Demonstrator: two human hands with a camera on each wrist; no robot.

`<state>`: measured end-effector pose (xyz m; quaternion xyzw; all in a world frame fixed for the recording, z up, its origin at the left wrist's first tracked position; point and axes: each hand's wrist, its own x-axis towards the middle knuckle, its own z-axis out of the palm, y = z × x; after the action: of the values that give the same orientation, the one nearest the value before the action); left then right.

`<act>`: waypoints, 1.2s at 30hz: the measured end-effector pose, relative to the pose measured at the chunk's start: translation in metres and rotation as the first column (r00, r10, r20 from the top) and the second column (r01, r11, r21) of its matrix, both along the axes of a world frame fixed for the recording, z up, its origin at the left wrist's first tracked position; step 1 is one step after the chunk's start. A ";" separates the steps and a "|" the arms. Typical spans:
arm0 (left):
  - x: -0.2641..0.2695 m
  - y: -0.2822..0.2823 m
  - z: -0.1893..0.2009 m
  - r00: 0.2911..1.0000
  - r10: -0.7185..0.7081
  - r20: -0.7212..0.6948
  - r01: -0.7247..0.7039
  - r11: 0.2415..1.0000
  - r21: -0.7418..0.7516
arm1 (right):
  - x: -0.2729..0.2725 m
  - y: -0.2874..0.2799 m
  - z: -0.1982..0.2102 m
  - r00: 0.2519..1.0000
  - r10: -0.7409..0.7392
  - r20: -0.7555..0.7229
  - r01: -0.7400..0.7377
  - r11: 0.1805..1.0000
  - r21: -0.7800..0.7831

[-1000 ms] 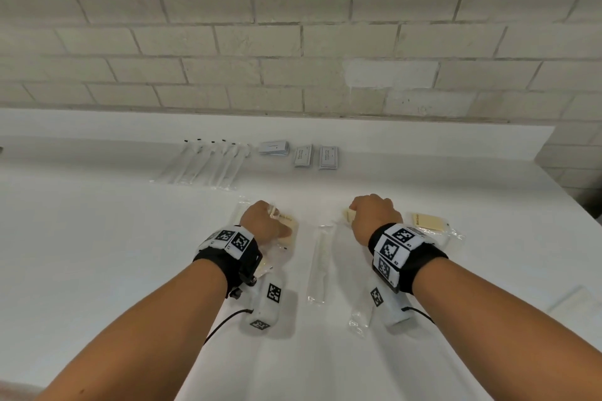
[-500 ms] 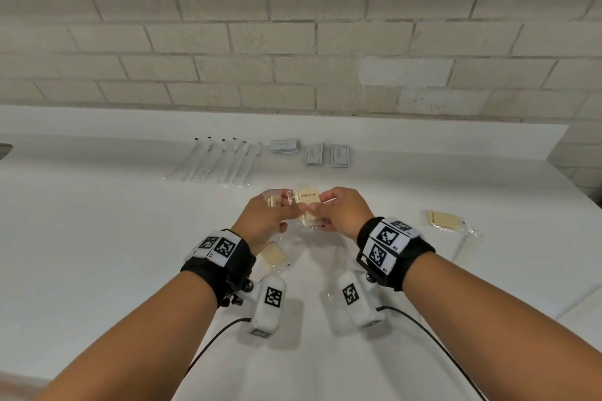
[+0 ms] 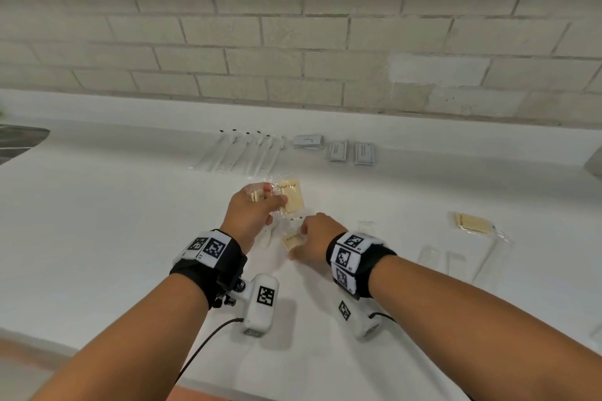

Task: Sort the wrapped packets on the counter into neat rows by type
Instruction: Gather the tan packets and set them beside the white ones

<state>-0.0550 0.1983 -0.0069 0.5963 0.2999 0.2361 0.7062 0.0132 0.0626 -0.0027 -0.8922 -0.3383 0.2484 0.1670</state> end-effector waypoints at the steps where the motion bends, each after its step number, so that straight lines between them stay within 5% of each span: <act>1: -0.001 0.001 0.000 1.000 0.002 -0.002 -0.002 1.000 -0.004 | -0.001 0.004 -0.001 1.000 0.003 0.020 -0.002 1.000 -0.028; 10: 0.002 -0.005 -0.005 1.000 -0.017 0.020 0.017 0.999 -0.029 | 0.017 -0.002 0.006 0.992 -0.117 -0.049 0.109 0.985 -0.137; 13: 0.011 -0.011 -0.005 0.999 -0.036 0.016 0.036 0.999 -0.017 | 0.031 -0.016 0.011 0.973 -0.201 -0.113 0.204 0.979 0.014; 16: 0.023 -0.021 -0.004 0.998 -0.059 0.013 0.059 0.998 -0.019 | 0.051 -0.035 0.022 0.899 -0.321 -0.299 0.413 0.850 0.328; 19: 0.040 -0.039 -0.001 0.990 -0.143 0.019 0.143 0.990 -0.013 | 0.062 -0.056 0.040 0.815 -0.357 -0.456 0.560 0.686 0.464; 24: 0.077 -0.088 0.018 0.946 -0.320 0.051 0.321 0.947 -0.020 | 0.072 -0.080 0.046 0.827 -0.416 -0.379 0.562 0.639 0.525; 29: 0.104 -0.131 0.030 0.911 -0.407 0.070 0.409 0.913 -0.017 | 0.080 -0.120 0.048 0.756 -0.460 -0.466 0.655 0.541 0.528; 36: 0.122 -0.177 0.029 0.863 -0.500 0.074 0.505 0.861 -0.066 | 0.084 -0.169 0.048 0.743 -0.481 -0.466 0.669 0.505 0.546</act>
<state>0.0673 0.0209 0.0223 0.6173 0.1247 0.0472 0.7753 0.0976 -0.1063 0.0458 -0.7856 -0.0614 0.1467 0.5979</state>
